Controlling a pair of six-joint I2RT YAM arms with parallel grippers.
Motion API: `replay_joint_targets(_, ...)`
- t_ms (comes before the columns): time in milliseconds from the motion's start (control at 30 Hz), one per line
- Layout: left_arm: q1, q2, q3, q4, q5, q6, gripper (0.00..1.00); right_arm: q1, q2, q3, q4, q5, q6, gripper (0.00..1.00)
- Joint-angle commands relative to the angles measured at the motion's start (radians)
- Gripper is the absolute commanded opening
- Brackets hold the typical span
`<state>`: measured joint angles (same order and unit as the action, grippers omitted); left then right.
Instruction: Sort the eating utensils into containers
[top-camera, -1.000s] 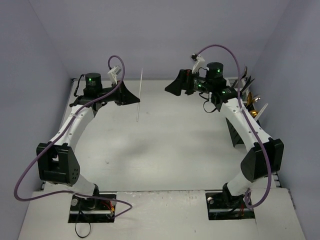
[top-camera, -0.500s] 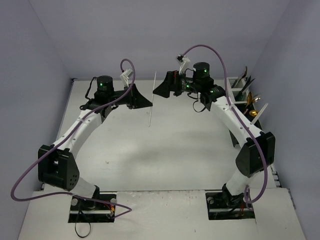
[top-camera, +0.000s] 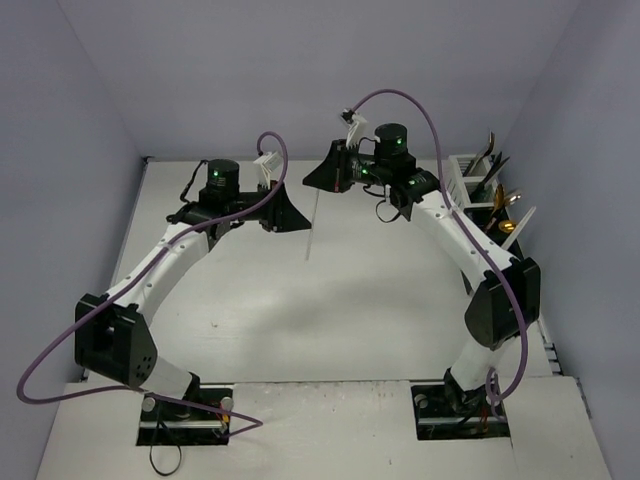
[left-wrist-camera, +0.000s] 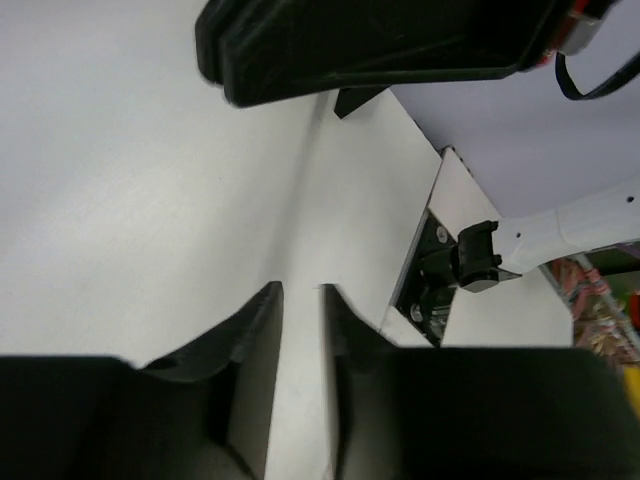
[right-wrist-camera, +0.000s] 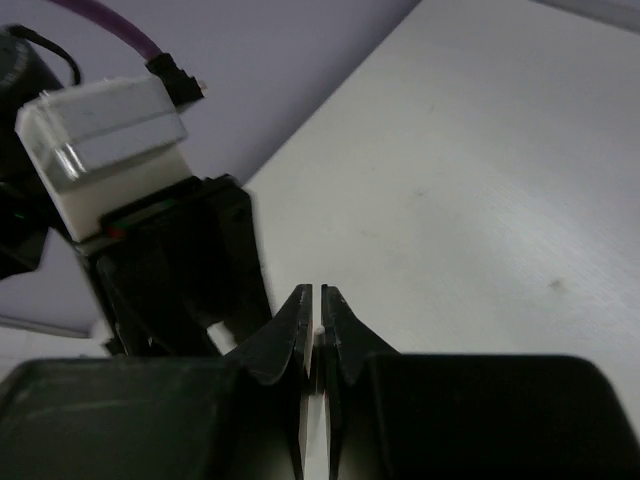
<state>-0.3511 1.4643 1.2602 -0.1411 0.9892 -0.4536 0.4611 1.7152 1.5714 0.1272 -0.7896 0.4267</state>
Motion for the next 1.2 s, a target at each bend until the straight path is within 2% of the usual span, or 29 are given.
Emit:
replay_joint_targets(0, 0.003, -0.053, 0.079, -0.027, -0.043, 0.069, 0.58, 0.002, -0.045, 0.027, 0.089, -0.019, -0.017, 0.00)
replay_joint_targets(33, 0.005, -0.056, 0.084, -0.049, -0.069, 0.075, 0.75, -0.001, -0.057, 0.019, 0.089, -0.021, -0.017, 0.00)
replay_joint_targets(67, 0.006, -0.062, 0.091, -0.076, -0.105, 0.082, 0.87, -0.007, -0.074, 0.007, 0.089, -0.023, -0.018, 0.00)
replay_joint_targets(100, 0.005, -0.066, 0.109, -0.102, -0.184, 0.086, 0.89, -0.025, -0.087, -0.001, 0.087, -0.030, -0.020, 0.00)
replay_joint_targets(233, 0.014, -0.069, 0.203, -0.306, -0.400, 0.174, 0.89, -0.138, -0.175, -0.038, 0.075, -0.041, -0.049, 0.00)
replay_joint_targets(333, 0.023, -0.092, 0.231, -0.368, -0.621, 0.171, 0.90, -0.317, -0.270, -0.064, -0.008, 0.006, -0.150, 0.00)
replay_joint_targets(400, 0.031, -0.107, 0.222, -0.388, -0.676, 0.166, 0.90, -0.418, -0.322, -0.075, -0.068, 0.043, -0.239, 0.00)
replay_joint_targets(533, 0.047, -0.122, 0.192, -0.394, -0.684, 0.192, 0.90, -0.603, -0.392, -0.073, -0.260, 0.134, -0.475, 0.00)
replay_joint_targets(600, 0.049, -0.125, 0.178, -0.398, -0.683, 0.214, 0.90, -0.689, -0.445, -0.093, -0.330, 0.235, -0.612, 0.00)
replay_joint_targets(733, 0.049, -0.120, 0.164, -0.405, -0.714, 0.241, 0.90, -0.784, -0.525, -0.181, -0.338, 0.374, -0.778, 0.00)
replay_joint_targets(933, 0.049, -0.118, 0.184, -0.410, -0.766, 0.275, 0.90, -0.816, -0.485, -0.195, -0.337, 0.466, -0.802, 0.00)
replay_joint_targets(1167, 0.050, -0.142, 0.132, -0.386, -0.787, 0.283, 0.90, -0.896, -0.402, -0.171, -0.335, 0.380, -0.751, 0.00)
